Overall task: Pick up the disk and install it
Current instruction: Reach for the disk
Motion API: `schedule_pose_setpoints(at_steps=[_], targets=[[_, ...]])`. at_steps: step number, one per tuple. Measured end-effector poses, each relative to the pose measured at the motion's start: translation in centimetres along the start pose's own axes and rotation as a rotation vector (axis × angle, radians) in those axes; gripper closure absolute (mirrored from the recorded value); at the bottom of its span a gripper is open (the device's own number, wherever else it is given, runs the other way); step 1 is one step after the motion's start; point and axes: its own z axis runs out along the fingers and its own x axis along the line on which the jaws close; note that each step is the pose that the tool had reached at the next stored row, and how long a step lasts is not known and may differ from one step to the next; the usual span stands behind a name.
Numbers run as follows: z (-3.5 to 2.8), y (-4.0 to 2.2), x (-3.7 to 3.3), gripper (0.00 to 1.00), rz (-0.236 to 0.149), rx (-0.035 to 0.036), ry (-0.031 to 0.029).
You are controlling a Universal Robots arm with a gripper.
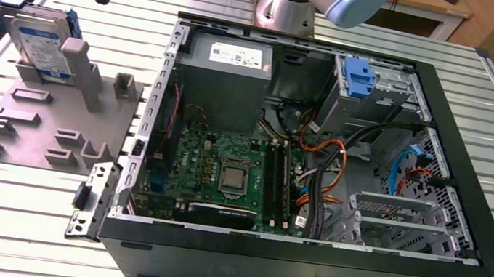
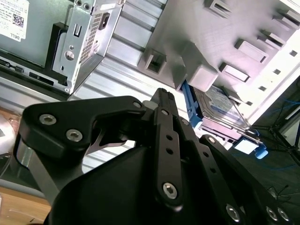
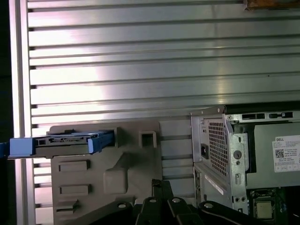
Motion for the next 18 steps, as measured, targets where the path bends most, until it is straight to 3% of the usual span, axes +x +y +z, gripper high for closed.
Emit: schedule_pose_setpoints(at_steps=[13,18], targets=[[0.12,-0.09,1.24,0.89,0.000,0.0002,0.0012],[0.23,-0.02,2.18,0.89,0.000,0.0003,0.0030]])
